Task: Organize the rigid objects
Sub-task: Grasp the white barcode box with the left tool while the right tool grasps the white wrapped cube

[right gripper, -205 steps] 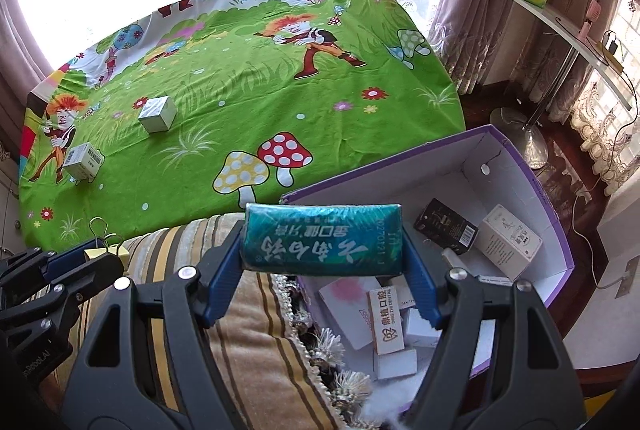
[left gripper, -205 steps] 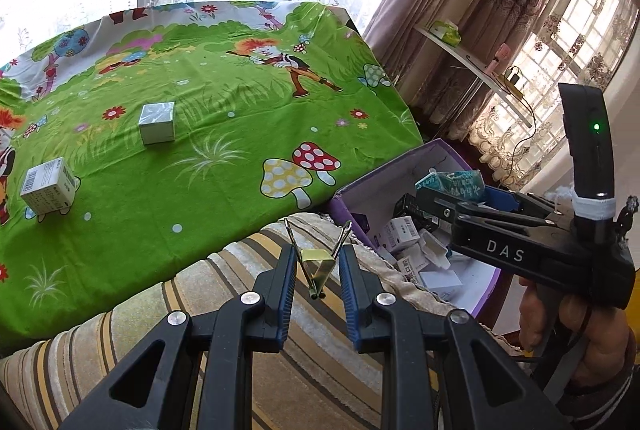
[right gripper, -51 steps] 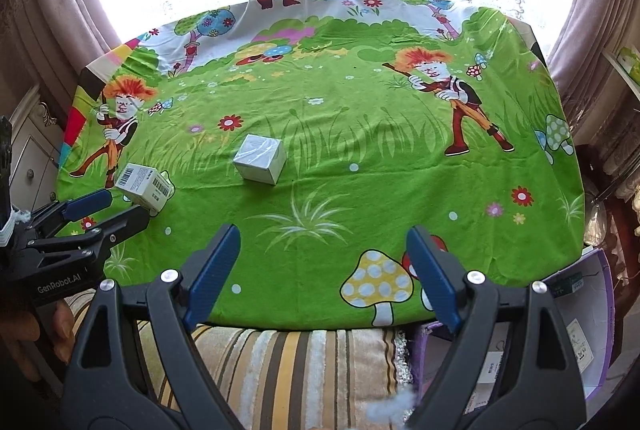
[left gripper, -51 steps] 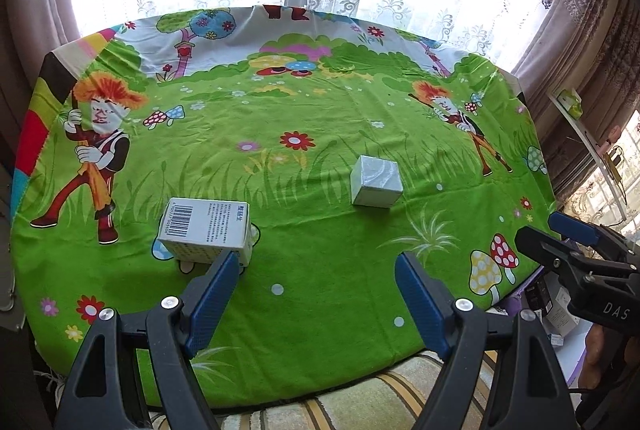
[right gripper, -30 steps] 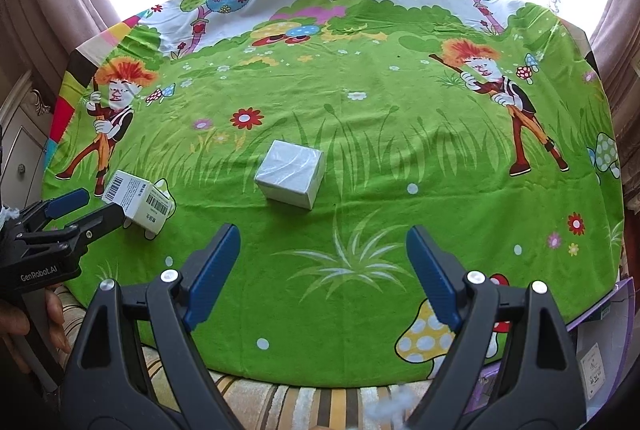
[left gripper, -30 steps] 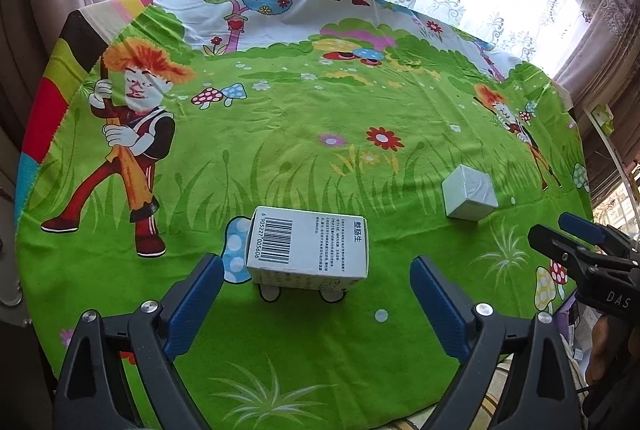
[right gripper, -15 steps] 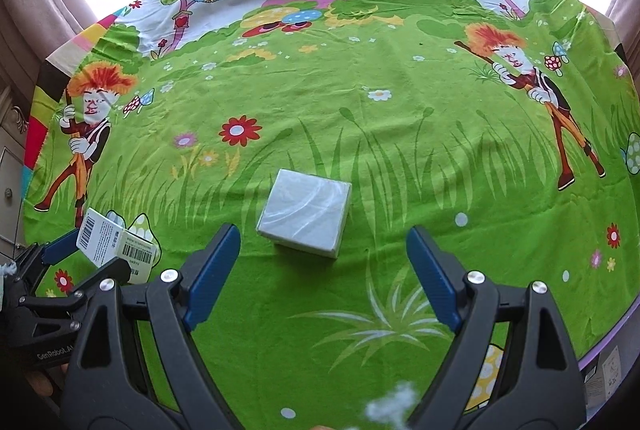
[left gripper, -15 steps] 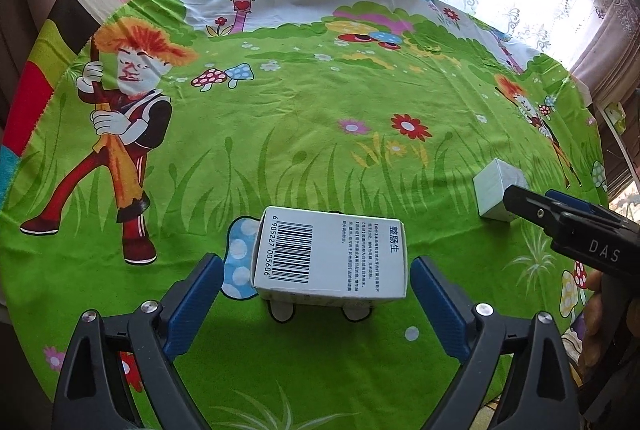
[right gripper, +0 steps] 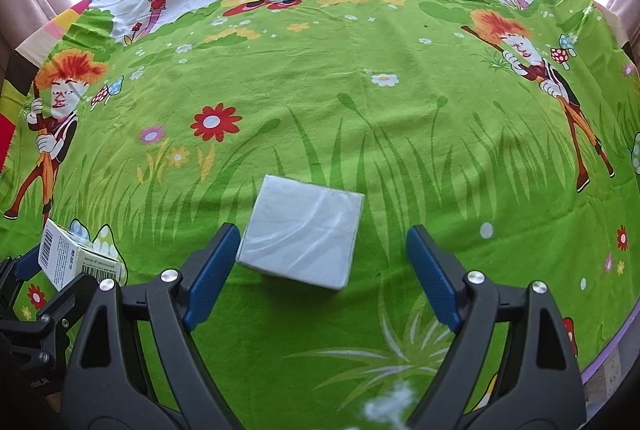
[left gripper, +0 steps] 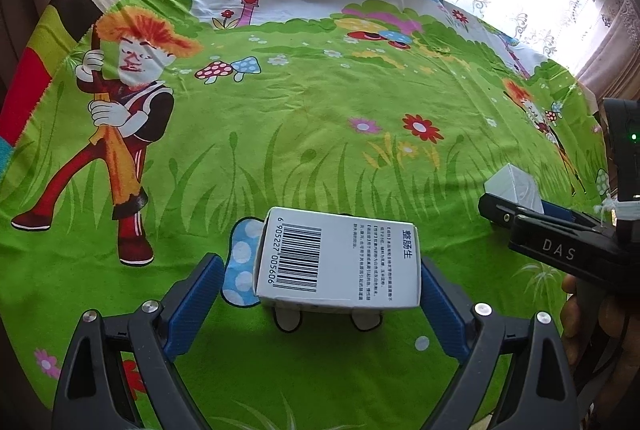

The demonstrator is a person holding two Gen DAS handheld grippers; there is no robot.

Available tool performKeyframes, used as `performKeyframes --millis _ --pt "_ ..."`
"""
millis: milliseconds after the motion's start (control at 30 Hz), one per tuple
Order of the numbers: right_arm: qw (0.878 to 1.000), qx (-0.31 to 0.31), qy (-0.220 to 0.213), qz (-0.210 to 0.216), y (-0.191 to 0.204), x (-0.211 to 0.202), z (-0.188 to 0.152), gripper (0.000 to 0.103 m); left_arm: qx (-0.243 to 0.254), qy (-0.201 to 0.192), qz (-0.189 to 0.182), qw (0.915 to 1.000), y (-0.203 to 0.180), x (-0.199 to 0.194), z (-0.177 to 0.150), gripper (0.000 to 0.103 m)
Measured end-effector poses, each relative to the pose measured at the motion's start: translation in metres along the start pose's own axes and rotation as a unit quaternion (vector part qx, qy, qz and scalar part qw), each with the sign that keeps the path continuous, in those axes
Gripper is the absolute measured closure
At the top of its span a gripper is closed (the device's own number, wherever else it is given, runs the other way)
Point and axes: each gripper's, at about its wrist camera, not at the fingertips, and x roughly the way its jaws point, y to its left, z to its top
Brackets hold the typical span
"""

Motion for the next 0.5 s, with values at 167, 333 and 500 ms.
performKeyframes --millis 167,333,500 --pt "1.000 -0.010 0.000 -0.008 0.0033 0.0024 0.0000 0.015 -0.002 -0.001 0.000 1.0000 0.0013 0.0023 -0.0002 0.020" --pt "1.000 -0.011 0.005 -0.014 0.0041 0.0058 -0.0008 0.005 -0.001 -0.003 0.008 1.0000 0.0011 0.0043 0.0001 0.020" --pt "1.000 -0.008 0.006 -0.018 0.0032 0.0065 -0.0010 0.002 -0.009 -0.015 0.007 0.9998 0.0038 0.0004 0.0006 0.020"
